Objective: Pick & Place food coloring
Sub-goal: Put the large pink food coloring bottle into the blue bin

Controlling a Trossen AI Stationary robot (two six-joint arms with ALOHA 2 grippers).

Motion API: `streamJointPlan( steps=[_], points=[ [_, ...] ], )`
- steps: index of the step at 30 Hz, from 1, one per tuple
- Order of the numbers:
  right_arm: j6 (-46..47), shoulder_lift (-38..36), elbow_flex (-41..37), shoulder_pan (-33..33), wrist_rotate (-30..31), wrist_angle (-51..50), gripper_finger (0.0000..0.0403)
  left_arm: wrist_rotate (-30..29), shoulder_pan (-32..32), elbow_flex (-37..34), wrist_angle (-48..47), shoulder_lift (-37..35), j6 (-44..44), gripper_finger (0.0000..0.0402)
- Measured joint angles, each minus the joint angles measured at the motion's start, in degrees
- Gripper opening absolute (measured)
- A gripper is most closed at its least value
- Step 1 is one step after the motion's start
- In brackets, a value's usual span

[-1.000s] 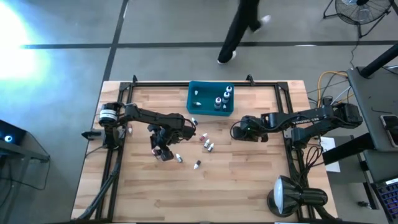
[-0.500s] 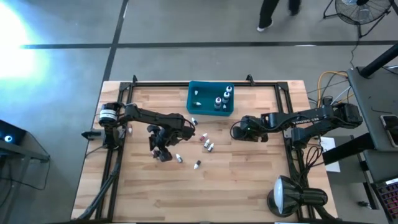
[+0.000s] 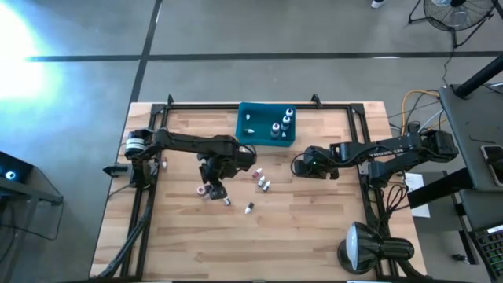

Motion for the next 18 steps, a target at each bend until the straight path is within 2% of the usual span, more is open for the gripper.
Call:
streamJointPlan(
  steps=[9, 18],
  points=[
    [-1.46, 0.00, 0.00, 0.00, 0.13, 0.05, 0.0148, -7.63, 0.07, 7.80, 0.00, -0.02, 0.16, 0.0181],
    [-3.06, 0.00, 0.00, 0.00, 0.18, 0.03, 0.0148, -12.51, 0.22, 11.34, 1.75, -0.04, 3.95, 0.0181]
  ],
)
